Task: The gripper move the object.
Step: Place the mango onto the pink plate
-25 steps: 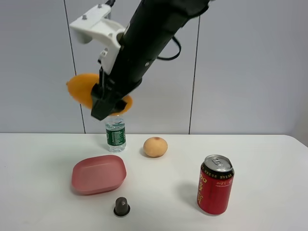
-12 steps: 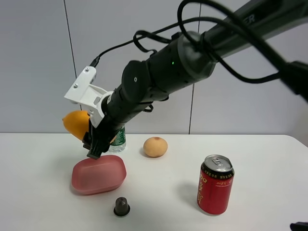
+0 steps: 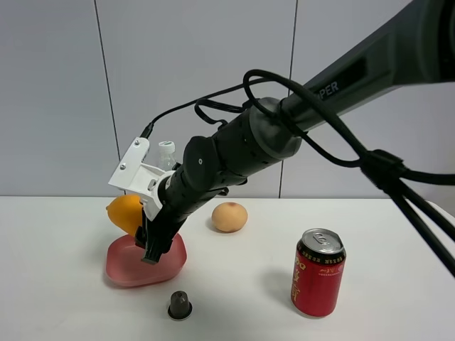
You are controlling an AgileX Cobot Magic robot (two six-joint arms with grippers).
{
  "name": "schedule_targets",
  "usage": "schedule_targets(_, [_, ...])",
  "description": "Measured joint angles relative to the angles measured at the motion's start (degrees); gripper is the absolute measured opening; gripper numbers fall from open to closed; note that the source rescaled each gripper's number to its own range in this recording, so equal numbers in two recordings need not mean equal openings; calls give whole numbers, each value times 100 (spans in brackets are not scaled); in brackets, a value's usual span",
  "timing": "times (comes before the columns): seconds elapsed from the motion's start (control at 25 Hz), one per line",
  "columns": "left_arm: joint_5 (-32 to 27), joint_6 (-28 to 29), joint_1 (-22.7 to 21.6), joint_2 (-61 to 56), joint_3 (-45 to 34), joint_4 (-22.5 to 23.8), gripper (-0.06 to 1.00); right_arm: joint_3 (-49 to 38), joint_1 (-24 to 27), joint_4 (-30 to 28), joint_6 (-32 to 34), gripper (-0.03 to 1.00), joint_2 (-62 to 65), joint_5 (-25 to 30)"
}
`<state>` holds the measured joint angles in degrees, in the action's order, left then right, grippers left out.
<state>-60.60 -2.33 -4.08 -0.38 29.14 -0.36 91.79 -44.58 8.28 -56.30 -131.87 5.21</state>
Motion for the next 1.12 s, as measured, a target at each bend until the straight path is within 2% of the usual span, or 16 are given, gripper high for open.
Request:
schedule_targets(0.6, [0, 0, 0, 0, 0, 0, 100, 0, 0, 46, 0, 0, -134, 31])
schedule_targets(0.76, [0, 0, 0, 0, 0, 0, 100, 0, 0, 149, 0, 8, -134, 167])
schedule_targets(0.96, [0, 0, 0, 0, 0, 0, 100, 0, 0, 214, 9, 14, -134, 324])
schedule_targets(1.12, [0, 0, 0, 0, 0, 0, 100, 0, 0, 314, 43, 32, -91, 554])
